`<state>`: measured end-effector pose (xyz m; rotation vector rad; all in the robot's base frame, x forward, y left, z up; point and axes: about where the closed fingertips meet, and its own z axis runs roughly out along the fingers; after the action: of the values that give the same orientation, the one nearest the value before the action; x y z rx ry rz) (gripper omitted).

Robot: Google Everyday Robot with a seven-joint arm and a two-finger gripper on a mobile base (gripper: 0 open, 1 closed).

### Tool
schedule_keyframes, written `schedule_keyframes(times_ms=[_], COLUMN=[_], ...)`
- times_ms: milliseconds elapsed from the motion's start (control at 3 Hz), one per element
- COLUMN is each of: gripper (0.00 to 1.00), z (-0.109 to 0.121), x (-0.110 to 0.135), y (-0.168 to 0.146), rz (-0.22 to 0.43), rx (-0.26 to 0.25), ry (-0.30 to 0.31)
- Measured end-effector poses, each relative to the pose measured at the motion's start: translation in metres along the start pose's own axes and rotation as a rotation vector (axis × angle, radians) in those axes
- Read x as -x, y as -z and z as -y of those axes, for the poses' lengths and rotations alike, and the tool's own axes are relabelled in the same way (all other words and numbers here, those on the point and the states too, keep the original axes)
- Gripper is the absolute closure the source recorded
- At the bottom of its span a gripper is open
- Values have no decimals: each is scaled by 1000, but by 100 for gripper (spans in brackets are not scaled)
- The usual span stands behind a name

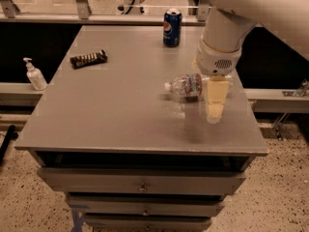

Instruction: Knock water bottle over

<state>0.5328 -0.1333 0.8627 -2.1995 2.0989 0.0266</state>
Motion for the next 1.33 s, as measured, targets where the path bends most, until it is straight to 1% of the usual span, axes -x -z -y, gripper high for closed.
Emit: schedule_keyframes(times_ms=[333, 667, 1000, 1333], gripper=[0, 0, 0, 0], z=[8, 15, 15, 2], x=[-1, -15, -47, -96], y=[13, 32, 68, 111], rz=[37, 124, 257, 398], rx=[-38, -88, -170, -262], ry=[-15, -64, -138, -230])
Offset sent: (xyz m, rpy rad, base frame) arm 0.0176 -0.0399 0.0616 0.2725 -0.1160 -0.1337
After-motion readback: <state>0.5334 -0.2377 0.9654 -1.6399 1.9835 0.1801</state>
